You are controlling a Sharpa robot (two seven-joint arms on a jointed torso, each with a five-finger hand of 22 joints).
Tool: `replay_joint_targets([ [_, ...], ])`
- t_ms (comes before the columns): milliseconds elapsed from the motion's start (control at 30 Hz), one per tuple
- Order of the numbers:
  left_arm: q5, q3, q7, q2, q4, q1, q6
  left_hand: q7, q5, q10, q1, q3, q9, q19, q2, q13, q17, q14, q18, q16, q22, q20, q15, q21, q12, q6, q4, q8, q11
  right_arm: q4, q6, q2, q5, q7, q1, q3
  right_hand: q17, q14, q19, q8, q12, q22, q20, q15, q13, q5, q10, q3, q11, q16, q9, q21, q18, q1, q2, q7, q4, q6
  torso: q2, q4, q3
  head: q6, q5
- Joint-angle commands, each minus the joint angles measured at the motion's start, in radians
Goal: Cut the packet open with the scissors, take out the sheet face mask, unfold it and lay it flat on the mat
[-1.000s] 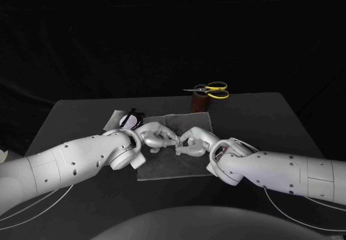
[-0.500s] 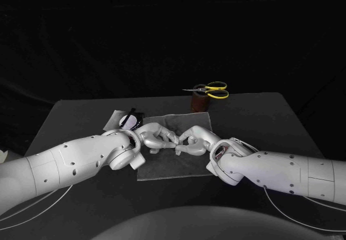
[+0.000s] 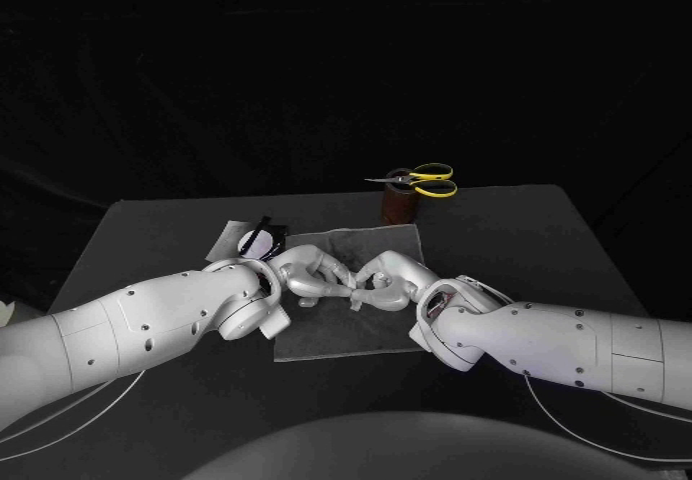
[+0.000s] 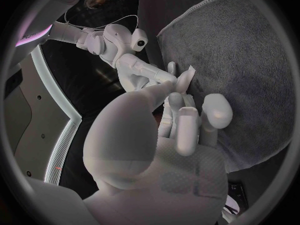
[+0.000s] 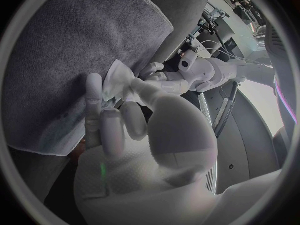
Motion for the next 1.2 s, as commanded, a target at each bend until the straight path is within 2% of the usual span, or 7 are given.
replay_joint_targets([
  [33,-0.007,0.0,0.011,0.005,0.004,0.0,0.0,-0.002,0.002,0.018,0.003,0.002,0.002,0.005,0.011,0.017,0.025,0.004,0.009,0.003,0.006,0.001,0.001,0.008,0.011,0.012,-0.008,0.007,-0.001,0.002,-0.021,0.005,0.004,0.017,0.001,0.002,0.006,0.009,0.011,0.007,0.007,0.002,-0.001,-0.005,0.017,-0.007,0.002,0.01,-0.009,0.005,0.003,-0.004,0.007,0.017,0.004,-0.004,-0.003,0.011,0.0,0.0,-0.0002,0.0,0.001],
  [200,-0.013,0.0,0.012,0.007,0.004,0.0,-0.009,-0.004,0.003,0.076,0.014,0.019,0.002,0.013,0.023,0.086,0.032,0.01,0.007,0.005,0.017,-0.003,-0.005,0.015,0.04,0.032,-0.022,0.017,-0.007,0.003,-0.045,0.007,0.016,0.031,0.0,0.002,0.042,0.031,0.025,0.03,0.035,0.011,-0.011,-0.019,0.038,-0.035,0.022,0.035,-0.024,0.015,0.016,0.007,0.007,0.049,0.034,-0.019,-0.023,0.035,0.0,-0.0003,-0.0002,0.0,0.002],
  [433,-0.028,0.0,0.005,0.007,0.006,0.0,-0.034,-0.008,0.003,0.118,0.008,0.055,0.002,0.026,0.021,0.133,0.043,0.017,0.003,0.008,0.035,-0.008,-0.008,0.027,0.06,0.044,-0.032,0.025,-0.01,0.007,-0.082,0.007,0.039,0.056,0.0,0.002,0.081,0.053,0.039,0.061,0.058,0.029,-0.023,-0.028,0.055,-0.051,0.041,0.082,-0.031,0.026,0.036,0.028,0.007,0.066,0.059,-0.025,-0.047,0.048,0.001,-0.0002,0.0008,0.0,0.003],
  [767,-0.04,0.0,-0.003,0.006,0.007,0.0,-0.06,-0.01,0.003,0.139,-0.007,0.075,0.006,0.03,0.016,0.157,0.048,0.021,0.002,0.009,0.041,-0.01,-0.01,0.032,0.072,0.049,-0.034,0.033,-0.011,0.005,-0.098,0.005,0.064,0.068,0.0,0.003,0.108,0.066,0.041,0.085,0.079,0.043,-0.03,-0.035,0.072,-0.055,0.055,0.115,-0.039,0.032,0.051,0.041,0.006,0.045,0.058,-0.034,-0.051,0.058,0.0,-0.0009,0.0006,0.0,0.003],
  [1200,-0.044,0.0,-0.01,0.005,0.008,0.0,-0.103,-0.014,0.003,0.158,-0.022,0.1,0.015,0.037,0.01,0.178,0.055,0.027,0.0,0.011,0.05,-0.011,-0.012,0.038,0.083,0.052,-0.038,0.044,-0.014,0.004,-0.083,-0.001,0.067,0.062,0.0,0.003,0.115,0.07,0.042,0.092,0.084,0.046,-0.032,-0.038,0.077,-0.056,0.059,0.123,-0.042,0.034,0.056,0.044,0.006,0.037,0.057,-0.038,-0.052,0.061,0.0,-0.0004,-0.0001,0.0,0.006],
])
